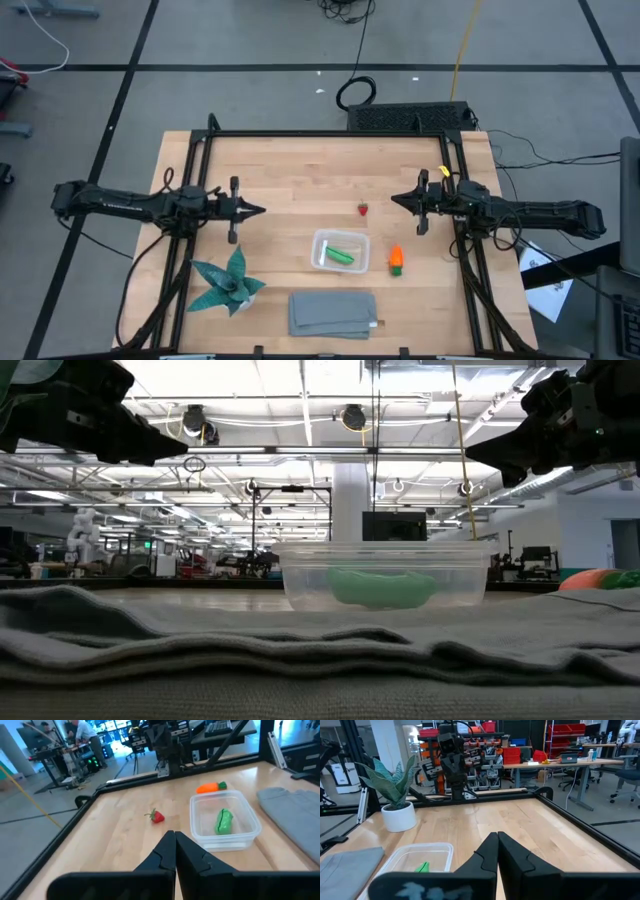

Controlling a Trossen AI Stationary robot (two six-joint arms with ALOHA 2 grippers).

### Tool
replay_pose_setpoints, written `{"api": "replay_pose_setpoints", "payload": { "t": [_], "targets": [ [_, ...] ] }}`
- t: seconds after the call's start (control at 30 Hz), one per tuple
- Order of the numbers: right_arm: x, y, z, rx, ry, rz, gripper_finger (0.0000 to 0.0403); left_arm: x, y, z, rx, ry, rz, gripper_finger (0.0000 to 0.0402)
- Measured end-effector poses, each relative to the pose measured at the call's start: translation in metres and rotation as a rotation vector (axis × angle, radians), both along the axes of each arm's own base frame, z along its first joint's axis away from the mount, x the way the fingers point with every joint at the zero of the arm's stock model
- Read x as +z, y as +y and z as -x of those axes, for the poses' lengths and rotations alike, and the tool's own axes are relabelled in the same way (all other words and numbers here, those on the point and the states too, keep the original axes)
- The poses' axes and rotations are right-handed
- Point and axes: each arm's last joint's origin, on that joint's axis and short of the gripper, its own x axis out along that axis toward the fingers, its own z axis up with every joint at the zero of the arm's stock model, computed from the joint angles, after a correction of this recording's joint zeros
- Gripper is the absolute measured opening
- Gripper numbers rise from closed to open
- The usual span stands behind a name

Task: Pick and placing Produce into tupperware
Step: Put the orange carrot into the transparent bin

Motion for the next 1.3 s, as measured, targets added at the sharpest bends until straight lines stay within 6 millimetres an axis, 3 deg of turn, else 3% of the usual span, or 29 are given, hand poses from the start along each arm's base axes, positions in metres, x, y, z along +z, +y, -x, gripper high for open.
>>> {"api": "replay_pose_setpoints", "payload": {
  "t": [0.37, 0.77, 1.3],
  "targets": [
    [-0.0037, 0.0009, -0.0007, 0.033, 0.039, 0.011, 0.0000, 0.0067, 0.0083, -0.0003, 0.138, -0.060, -0.092, 0.0001],
    [-0.0063, 0.0048, -0.0034, 0.161, 0.058, -0.024, 0.0000, 0.0068, 0.0090, -0.0003, 0.145, -0.063, -0.080, 0.0001],
    [-0.0025, 0.0066, -0.0044, 0.183, 0.020, 0.026, 0.0000, 0.0070, 0.0090, -0.0003, 0.145, -0.066, -0.078, 0.0001]
  ]
}}
